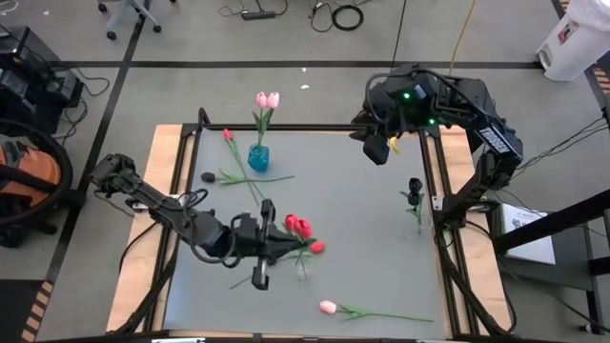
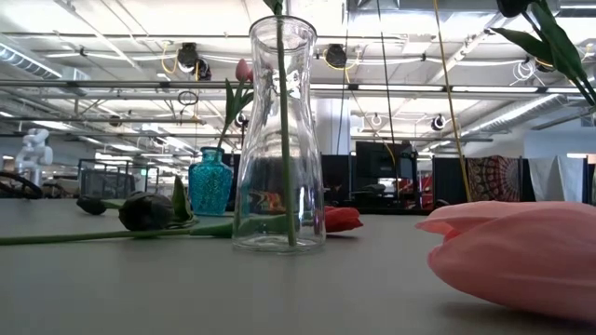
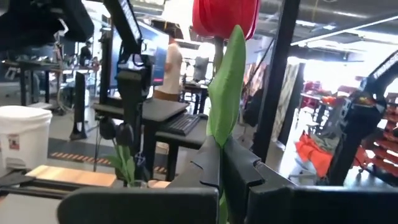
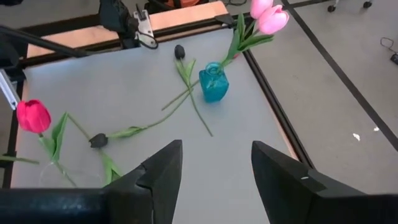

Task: Sort flowers into vase by color
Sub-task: Put the red flower into the left transparent vase

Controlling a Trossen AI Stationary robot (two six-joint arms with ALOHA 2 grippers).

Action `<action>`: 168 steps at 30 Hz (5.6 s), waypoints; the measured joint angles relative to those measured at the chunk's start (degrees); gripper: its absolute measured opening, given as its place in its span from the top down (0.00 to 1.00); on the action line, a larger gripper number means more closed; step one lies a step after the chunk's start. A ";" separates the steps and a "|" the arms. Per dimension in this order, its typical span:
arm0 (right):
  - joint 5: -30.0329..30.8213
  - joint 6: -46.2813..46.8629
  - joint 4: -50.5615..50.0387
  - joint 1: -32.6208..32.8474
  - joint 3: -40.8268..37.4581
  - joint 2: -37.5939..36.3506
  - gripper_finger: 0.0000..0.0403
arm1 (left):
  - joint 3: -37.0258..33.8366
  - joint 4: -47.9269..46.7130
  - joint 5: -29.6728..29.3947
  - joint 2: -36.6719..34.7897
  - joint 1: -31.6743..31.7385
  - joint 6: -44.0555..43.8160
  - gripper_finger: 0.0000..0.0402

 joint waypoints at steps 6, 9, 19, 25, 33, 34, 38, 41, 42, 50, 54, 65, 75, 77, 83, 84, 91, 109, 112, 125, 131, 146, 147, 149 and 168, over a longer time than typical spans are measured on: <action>0.07 -0.17 -1.97 0.25 0.00 0.00 0.54 | 0.00 0.40 0.84 0.02 1.45 -0.14 1.00; 0.12 -0.17 -2.19 0.26 0.00 0.00 0.54 | 0.00 0.38 1.27 0.02 1.69 -0.08 1.00; 0.16 -0.61 -2.19 0.25 0.00 0.00 0.54 | 0.00 0.47 1.65 1.17 3.09 -1.66 1.00; 0.17 -0.63 -2.26 0.25 0.00 0.00 0.54 | 0.00 0.63 1.63 3.80 2.99 -4.54 1.00; 0.18 -0.87 -2.30 0.26 0.00 0.00 0.54 | 0.02 0.74 1.61 6.12 3.11 -5.77 1.00; 0.18 -0.87 -2.30 0.24 0.00 0.00 0.54 | 0.02 0.92 1.61 6.31 3.25 -5.78 1.00; 0.18 -0.87 -2.33 0.26 0.00 0.00 0.54 | 0.02 0.61 1.61 6.94 3.36 -6.08 1.00; 0.18 -0.87 -2.43 0.24 0.00 0.00 0.54 | 0.03 0.99 1.59 6.88 3.36 -6.22 1.00; 0.18 -0.87 -2.47 0.26 0.00 0.00 0.54 | 0.02 0.97 1.57 6.88 3.36 -6.22 0.99; 0.18 -0.87 -2.76 0.24 0.00 0.00 0.54 | 0.04 0.74 1.51 6.88 3.13 -6.24 0.90; 0.18 -0.87 -2.77 0.26 0.00 0.00 0.54 | 0.04 0.66 0.23 6.88 3.02 -6.20 0.85; 0.16 -2.04 -4.84 0.26 -0.02 0.00 0.54 | 0.02 0.34 -0.56 6.88 1.60 -6.26 0.71; 0.18 -2.38 -5.16 0.26 -0.02 0.00 0.54 | 0.02 0.36 -1.58 6.86 -2.41 -9.39 0.68; 0.17 -2.38 -5.17 0.25 -0.02 0.00 0.54 | 0.02 0.11 -2.12 6.67 -3.49 -10.64 0.68; 0.18 -2.38 -5.18 0.24 -0.02 0.00 0.54 | 0.03 0.18 -4.76 5.54 -6.96 -12.20 0.68; 0.16 -2.38 -5.20 0.26 -0.02 0.00 0.54 | 0.03 0.18 -5.43 5.31 -7.54 -12.19 0.68; 0.17 -2.17 -5.20 0.26 -0.02 0.00 0.54 | 0.04 -1.93 -10.21 4.41 -10.37 -12.95 0.68; 0.18 -0.81 -5.20 4.46 -0.02 0.00 0.54 | 0.04 -4.69 -15.37 4.41 -10.23 -15.74 0.64; 0.18 -0.83 -5.20 4.82 -0.02 0.00 0.54 | 0.04 -4.91 -16.43 4.41 -10.25 -16.60 0.59; 0.18 -0.94 -6.35 4.87 -0.02 0.00 0.54 | 0.05 -12.01 -18.54 4.36 -10.31 -21.01 0.43; 0.18 -1.25 -6.73 4.87 -0.02 0.00 0.54 | 0.07 -22.03 -18.52 2.78 -10.52 -22.66 0.42; 0.18 -1.73 -6.91 4.87 -0.02 0.00 0.54 | 0.07 -47.39 -17.27 -3.20 -10.52 -29.98 0.42; 0.18 -1.71 -6.93 4.87 -0.02 0.00 0.54 | 0.07 -49.40 -16.36 -3.55 -10.51 -31.19 0.42; 0.18 -1.70 -6.92 4.87 -0.02 0.00 0.54 | 0.07 -53.40 -14.32 -4.16 -10.51 -33.90 0.42; 0.20 -1.70 -6.56 4.87 -0.02 0.00 0.54 | 0.07 -76.96 2.11 -4.31 -8.79 -51.04 0.42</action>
